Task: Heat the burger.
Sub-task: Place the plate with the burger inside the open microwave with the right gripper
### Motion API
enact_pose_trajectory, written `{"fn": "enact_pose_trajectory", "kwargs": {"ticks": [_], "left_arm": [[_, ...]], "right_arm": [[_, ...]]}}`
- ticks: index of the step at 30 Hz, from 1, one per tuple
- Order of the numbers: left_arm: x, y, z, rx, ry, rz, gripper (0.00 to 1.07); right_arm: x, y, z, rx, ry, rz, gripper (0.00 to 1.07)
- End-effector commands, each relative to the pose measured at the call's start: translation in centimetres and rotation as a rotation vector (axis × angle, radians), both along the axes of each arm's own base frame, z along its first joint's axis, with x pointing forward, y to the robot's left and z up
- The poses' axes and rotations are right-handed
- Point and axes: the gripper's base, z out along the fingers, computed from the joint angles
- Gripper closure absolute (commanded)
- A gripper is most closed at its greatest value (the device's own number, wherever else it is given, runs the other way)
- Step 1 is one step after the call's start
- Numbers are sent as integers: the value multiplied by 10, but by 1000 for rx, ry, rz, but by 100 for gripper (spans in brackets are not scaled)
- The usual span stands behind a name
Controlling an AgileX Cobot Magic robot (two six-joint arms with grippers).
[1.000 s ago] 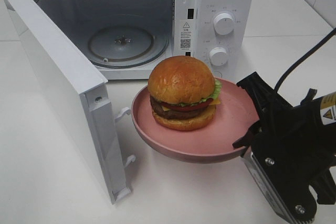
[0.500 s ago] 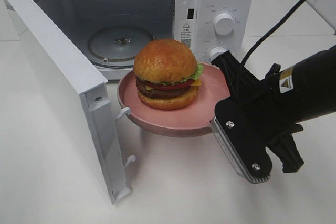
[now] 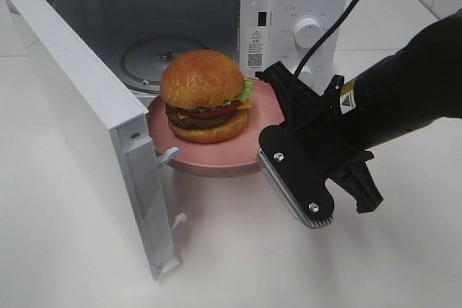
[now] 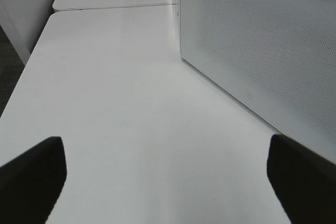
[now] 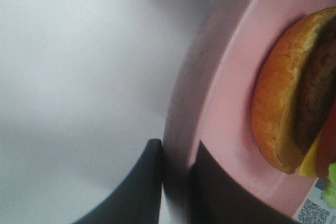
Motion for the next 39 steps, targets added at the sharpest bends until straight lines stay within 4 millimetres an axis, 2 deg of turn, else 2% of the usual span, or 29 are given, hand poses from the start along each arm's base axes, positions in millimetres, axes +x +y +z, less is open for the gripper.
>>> {"fn": "enact_pose_trajectory", "kwargs": {"ticks": [1,7,15,26,39], "left_arm": [[-3,0,-1,0,-21,-4,10],[-3,0,-1,0,-21,-4,10],[-3,0,-1,0,-21,-4,10],[-3,0,-1,0,-21,-4,10],[-3,0,-1,0,-21,-4,10]], "right_arm": [[14,10,13,59,-90,-4,107],[22,17,15,68,-99,-9,107],[25,38,11,76,-119,39,107],[48,58,0,98,-107,16,107],[73,78,-3,127,-91,-27,107]]}}
